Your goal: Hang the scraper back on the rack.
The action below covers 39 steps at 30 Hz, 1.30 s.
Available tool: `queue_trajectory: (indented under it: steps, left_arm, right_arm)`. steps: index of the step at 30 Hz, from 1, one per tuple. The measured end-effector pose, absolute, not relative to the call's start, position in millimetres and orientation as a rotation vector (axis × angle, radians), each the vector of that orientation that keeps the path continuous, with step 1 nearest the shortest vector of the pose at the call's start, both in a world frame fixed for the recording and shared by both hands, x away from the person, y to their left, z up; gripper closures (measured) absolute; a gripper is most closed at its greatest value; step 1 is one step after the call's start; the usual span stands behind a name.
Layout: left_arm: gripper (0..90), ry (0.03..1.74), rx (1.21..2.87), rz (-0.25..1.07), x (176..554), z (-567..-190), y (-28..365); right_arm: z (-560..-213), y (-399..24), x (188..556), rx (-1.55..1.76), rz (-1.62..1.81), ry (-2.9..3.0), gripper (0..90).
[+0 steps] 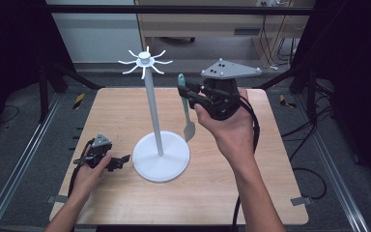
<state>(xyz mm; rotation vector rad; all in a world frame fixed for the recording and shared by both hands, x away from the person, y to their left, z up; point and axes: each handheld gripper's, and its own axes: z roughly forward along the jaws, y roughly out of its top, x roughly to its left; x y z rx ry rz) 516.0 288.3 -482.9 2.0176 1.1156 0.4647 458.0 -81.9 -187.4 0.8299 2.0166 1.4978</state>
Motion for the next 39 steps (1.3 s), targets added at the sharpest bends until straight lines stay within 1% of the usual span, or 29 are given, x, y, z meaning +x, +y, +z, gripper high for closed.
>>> queue_trajectory:
  steps: [15, 39]
  left_arm:
    - [4.6, 1.114, 2.015, 0.457, 516.0, -482.8, 288.3]
    - [4.6, 1.113, 2.017, 0.454, 515.8, -482.3, 288.2]
  right_arm:
    - [-171.6, -61.8, 457.6, 0.76, 1.506, 2.067, 74.2]
    - [-171.2, -46.7, 470.9, 0.771, 1.469, 2.114, 74.2]
